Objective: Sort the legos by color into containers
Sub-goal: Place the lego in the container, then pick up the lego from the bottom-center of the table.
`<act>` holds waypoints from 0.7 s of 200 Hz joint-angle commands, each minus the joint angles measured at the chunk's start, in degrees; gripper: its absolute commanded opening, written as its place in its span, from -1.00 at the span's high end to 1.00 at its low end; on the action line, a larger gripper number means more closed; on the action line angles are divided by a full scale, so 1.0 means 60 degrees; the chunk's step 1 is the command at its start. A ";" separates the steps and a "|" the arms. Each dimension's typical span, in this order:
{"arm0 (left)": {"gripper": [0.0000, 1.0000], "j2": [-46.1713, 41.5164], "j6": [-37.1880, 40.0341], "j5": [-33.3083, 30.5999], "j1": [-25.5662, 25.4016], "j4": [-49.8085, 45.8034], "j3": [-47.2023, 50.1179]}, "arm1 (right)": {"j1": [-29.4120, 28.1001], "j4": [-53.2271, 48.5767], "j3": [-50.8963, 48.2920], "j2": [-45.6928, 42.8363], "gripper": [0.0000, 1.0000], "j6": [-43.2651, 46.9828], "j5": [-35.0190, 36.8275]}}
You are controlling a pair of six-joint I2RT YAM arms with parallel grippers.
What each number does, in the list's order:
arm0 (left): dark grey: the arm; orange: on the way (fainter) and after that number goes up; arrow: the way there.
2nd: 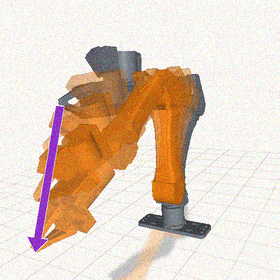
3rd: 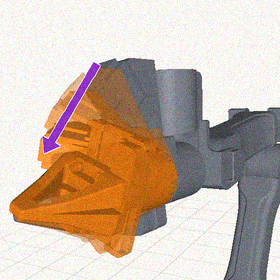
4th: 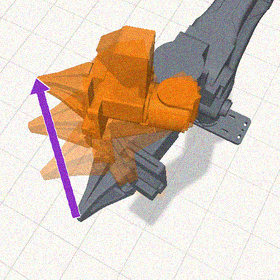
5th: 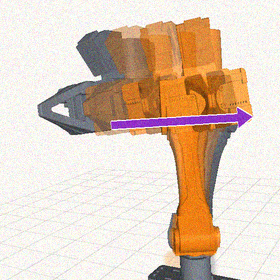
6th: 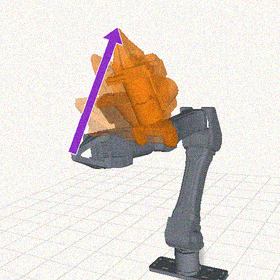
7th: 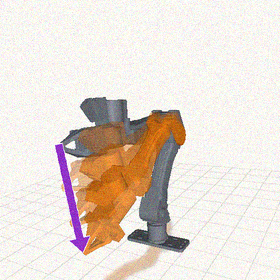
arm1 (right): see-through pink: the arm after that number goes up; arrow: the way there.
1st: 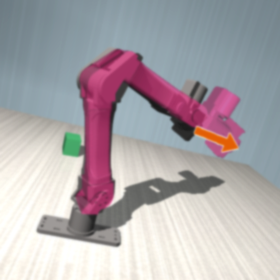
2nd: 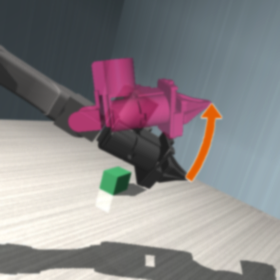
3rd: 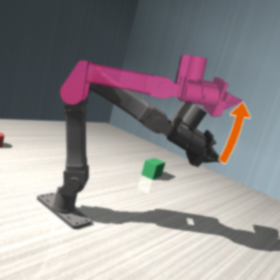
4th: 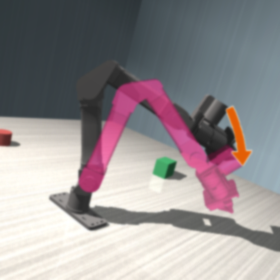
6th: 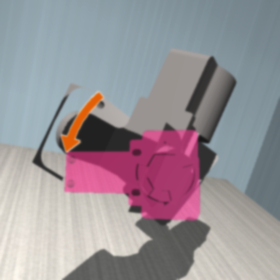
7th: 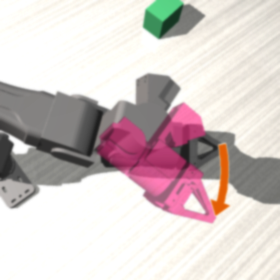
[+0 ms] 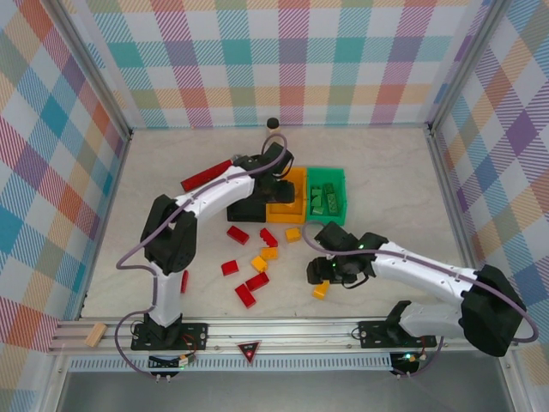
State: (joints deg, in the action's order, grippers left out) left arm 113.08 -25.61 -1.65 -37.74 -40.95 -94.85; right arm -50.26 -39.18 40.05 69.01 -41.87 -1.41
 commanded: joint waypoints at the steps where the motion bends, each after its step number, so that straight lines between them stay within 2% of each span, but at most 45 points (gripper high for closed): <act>1: -0.25 -0.1320 0.0107 -0.0212 -0.0053 0.0239 0.0791 | -0.0557 -0.0378 -0.0190 0.0396 -0.33 -0.1084 -0.0162; 37: -0.25 -0.3038 -0.0021 -0.0494 -0.0079 0.0989 0.2716 | -0.1362 -0.0245 -0.0019 0.1241 -0.31 -0.1796 0.0132; 68: -0.25 -0.4314 -0.0225 -0.0385 -0.0083 0.1861 0.4437 | -0.1503 -0.0252 0.0352 0.2038 -0.27 -0.1941 0.0537; 122: -0.25 -0.5274 -0.0479 -0.0762 -0.0082 0.1756 0.5821 | -0.1478 -0.0303 0.1153 0.2876 -0.17 -0.1587 0.1497; 140: -0.25 -0.5469 -0.0624 -0.0822 -0.0071 0.1782 0.6206 | -0.1452 -0.0118 0.1299 0.3196 0.00 -0.1464 0.1457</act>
State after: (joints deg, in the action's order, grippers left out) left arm 83.18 -27.62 -5.10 -37.76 -31.22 -59.94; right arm -59.07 -39.75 46.09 86.08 -51.44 5.41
